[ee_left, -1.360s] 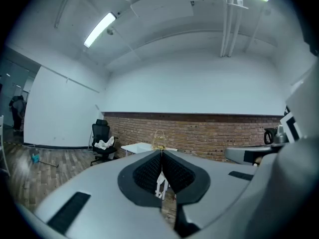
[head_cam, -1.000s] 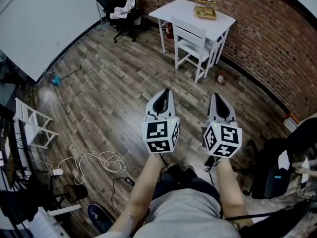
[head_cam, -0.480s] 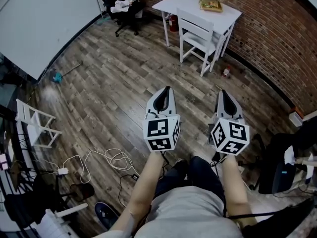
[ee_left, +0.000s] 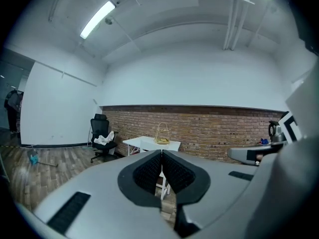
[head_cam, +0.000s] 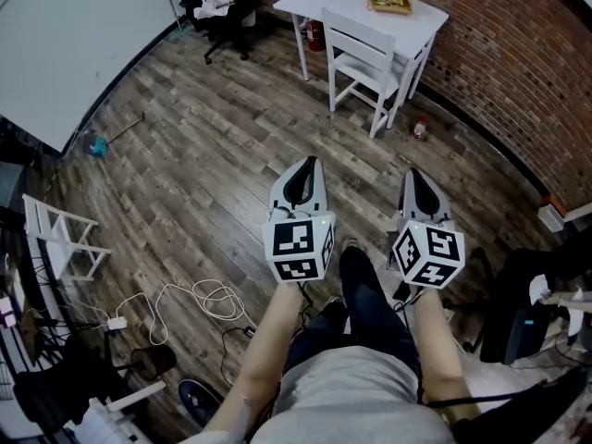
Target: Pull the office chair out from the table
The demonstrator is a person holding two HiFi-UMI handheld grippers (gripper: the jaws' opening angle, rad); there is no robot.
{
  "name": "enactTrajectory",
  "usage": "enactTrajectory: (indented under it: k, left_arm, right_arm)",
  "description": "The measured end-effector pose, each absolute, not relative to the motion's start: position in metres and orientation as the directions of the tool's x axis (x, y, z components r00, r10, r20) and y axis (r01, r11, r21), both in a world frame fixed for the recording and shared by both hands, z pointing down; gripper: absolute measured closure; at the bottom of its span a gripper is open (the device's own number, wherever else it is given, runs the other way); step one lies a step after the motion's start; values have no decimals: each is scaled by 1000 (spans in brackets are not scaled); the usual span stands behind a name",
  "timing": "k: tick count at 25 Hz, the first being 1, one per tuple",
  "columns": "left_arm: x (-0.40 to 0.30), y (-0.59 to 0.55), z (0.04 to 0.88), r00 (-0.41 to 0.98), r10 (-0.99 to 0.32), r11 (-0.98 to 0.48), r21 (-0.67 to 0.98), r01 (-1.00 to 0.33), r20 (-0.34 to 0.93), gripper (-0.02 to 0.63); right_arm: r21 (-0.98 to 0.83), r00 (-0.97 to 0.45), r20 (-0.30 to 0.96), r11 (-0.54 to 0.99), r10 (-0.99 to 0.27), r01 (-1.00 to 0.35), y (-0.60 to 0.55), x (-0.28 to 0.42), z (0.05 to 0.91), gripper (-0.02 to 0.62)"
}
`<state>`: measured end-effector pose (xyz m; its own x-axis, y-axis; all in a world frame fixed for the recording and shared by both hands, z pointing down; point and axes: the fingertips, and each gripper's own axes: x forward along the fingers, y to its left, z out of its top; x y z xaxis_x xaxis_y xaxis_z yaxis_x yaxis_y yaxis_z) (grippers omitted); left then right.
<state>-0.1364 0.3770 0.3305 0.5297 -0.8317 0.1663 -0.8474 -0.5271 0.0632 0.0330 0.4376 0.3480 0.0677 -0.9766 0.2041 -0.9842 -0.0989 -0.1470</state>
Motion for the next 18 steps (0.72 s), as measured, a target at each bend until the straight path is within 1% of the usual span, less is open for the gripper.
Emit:
enactTrajectory:
  k: [11,18]
  left_arm:
    - [-89,262,338,477,-857,-475,59,-878,193,591]
    - [-55,182,322,456,-872,-456,43,-889,179,591]
  right_arm:
    - [-143,-5,197,-24,-980,-989,308,79,345,582]
    - [-134,-40,187,15,-982,-991,222,107,332,582]
